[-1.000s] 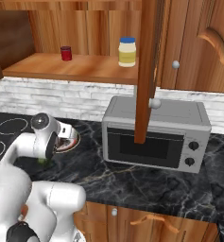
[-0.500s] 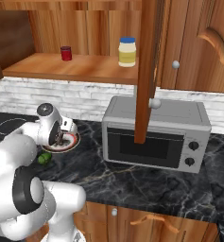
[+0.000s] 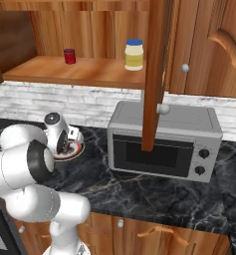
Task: Pick the avocado and bread from the counter and place them on the plate. Then pick the jam from the cabinet and place it next to the plate. Lastly close the cabinet door.
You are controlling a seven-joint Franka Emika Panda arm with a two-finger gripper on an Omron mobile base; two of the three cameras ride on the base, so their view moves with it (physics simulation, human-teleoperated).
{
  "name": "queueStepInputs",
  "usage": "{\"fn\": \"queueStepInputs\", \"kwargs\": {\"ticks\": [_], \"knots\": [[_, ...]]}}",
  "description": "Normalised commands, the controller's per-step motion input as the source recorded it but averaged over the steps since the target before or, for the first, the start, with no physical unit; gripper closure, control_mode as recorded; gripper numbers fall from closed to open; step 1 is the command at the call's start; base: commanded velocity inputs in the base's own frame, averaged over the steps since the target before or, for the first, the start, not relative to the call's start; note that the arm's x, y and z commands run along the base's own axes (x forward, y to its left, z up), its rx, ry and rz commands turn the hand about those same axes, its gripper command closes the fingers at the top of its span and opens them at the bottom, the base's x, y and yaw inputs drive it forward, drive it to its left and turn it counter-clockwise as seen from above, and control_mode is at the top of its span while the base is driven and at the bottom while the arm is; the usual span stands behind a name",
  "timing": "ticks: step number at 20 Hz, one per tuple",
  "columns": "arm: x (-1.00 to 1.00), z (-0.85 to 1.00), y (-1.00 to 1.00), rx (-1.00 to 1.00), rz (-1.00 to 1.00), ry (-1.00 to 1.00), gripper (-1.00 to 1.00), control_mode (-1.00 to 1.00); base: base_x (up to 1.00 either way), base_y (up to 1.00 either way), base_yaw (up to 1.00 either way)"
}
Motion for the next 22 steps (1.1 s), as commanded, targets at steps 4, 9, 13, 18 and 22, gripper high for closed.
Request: {"fn": "queueStepInputs", "kwargs": {"ticks": [4, 9, 13, 18, 22], "knots": [[0.28, -0.39, 0.13, 0.0, 0.0, 0.04, 1.0, -1.0, 0.0, 0.0, 0.0], [0.29, -0.27, 0.08, 0.0, 0.0, 0.02, 1.0, -1.0, 0.0, 0.0, 0.0], [0.33, -0.17, 0.08, 0.0, 0.0, 0.0, 1.0, -1.0, 0.0, 0.0, 0.0], [0.38, -0.13, 0.21, 0.0, 0.0, 0.0, 1.0, -1.0, 0.0, 0.0, 0.0], [0.22, -0.09, 0.35, -0.01, 0.0, 0.0, -1.0, -1.0, 0.0, 0.0, 0.0]]}}
